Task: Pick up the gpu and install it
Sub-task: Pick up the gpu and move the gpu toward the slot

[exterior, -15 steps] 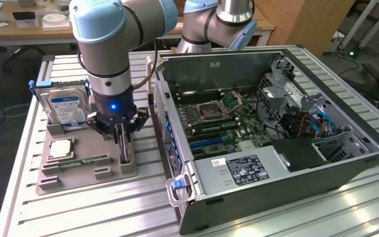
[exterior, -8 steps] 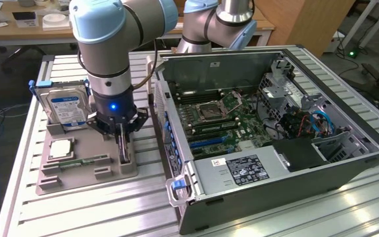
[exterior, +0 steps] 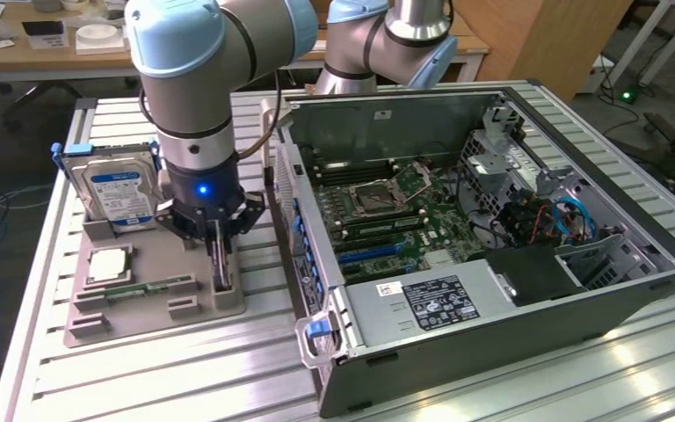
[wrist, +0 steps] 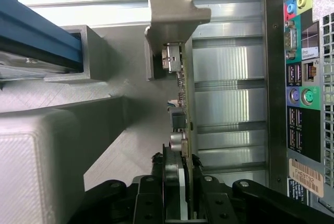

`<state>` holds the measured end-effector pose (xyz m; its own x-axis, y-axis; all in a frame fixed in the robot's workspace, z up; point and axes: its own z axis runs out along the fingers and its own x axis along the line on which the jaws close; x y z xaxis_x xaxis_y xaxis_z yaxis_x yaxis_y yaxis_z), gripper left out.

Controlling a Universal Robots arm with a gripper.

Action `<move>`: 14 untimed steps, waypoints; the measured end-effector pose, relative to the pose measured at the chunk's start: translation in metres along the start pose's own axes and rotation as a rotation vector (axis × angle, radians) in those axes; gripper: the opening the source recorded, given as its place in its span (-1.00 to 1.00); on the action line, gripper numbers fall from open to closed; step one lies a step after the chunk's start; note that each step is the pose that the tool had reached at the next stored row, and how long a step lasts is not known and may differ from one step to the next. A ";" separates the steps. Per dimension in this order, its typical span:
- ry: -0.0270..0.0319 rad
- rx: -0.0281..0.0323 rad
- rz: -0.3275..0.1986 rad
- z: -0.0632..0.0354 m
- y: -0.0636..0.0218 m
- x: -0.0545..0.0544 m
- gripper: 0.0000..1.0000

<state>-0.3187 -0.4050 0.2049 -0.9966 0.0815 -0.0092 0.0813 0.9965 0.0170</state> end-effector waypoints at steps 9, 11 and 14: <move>0.0000 0.0001 0.000 0.0000 0.0000 -0.001 -0.43; 0.0000 0.0001 0.000 0.0000 0.0001 -0.001 -0.43; 0.0000 0.0001 0.000 0.0000 0.0000 -0.001 -0.43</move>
<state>-0.3181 -0.4051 0.2049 -0.9966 0.0815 -0.0092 0.0813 0.9965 0.0169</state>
